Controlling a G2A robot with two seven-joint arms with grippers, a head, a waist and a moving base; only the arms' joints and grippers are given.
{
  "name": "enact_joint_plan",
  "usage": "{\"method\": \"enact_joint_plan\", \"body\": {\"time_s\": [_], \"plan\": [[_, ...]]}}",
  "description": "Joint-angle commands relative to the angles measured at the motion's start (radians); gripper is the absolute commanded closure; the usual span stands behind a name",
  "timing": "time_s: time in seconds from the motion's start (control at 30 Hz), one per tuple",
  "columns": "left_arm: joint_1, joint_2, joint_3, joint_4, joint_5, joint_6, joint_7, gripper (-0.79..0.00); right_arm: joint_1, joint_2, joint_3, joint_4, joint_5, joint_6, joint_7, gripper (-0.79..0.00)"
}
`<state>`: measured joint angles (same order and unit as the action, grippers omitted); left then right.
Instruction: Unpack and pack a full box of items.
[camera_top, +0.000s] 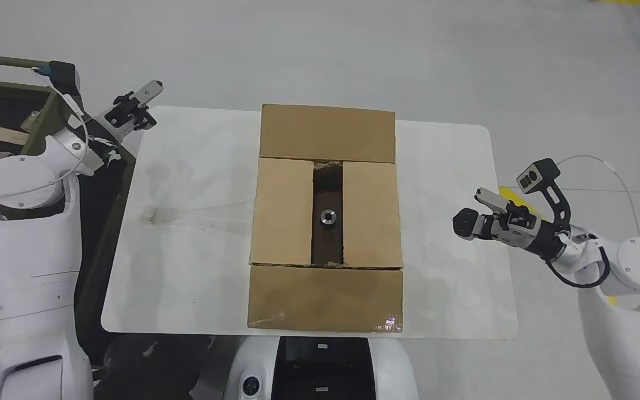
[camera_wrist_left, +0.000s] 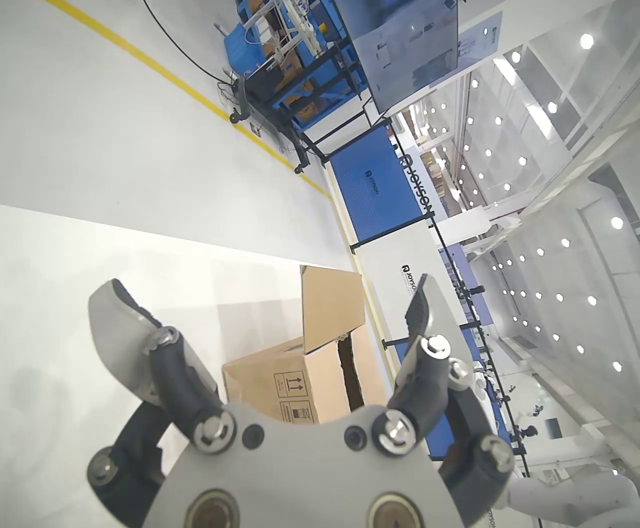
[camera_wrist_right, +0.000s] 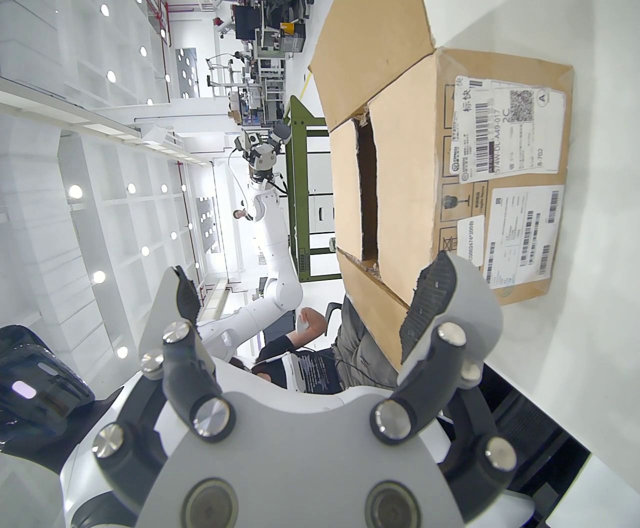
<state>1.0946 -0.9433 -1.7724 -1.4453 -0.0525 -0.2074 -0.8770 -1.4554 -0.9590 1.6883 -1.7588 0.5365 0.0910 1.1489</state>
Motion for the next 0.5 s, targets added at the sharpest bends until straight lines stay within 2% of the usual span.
{"method": "enact_joint_plan", "body": {"time_s": [0.0, 0.33, 0.47], "plan": [[0.000, 0.000, 0.000, 0.000, 0.000, 0.000, 0.000, -0.785, 0.000, 0.000, 0.000, 0.000, 0.000, 0.000, 0.000, -0.785], [0.000, 0.000, 0.000, 0.000, 0.000, 0.000, 0.000, -0.785, 0.000, 0.000, 0.000, 0.000, 0.000, 0.000, 0.000, -0.785], [0.000, 0.000, 0.000, 0.000, 0.000, 0.000, 0.000, -0.785, -0.009, -0.002, -0.024, -0.048, -0.010, -0.006, -0.037, -0.785]]}}
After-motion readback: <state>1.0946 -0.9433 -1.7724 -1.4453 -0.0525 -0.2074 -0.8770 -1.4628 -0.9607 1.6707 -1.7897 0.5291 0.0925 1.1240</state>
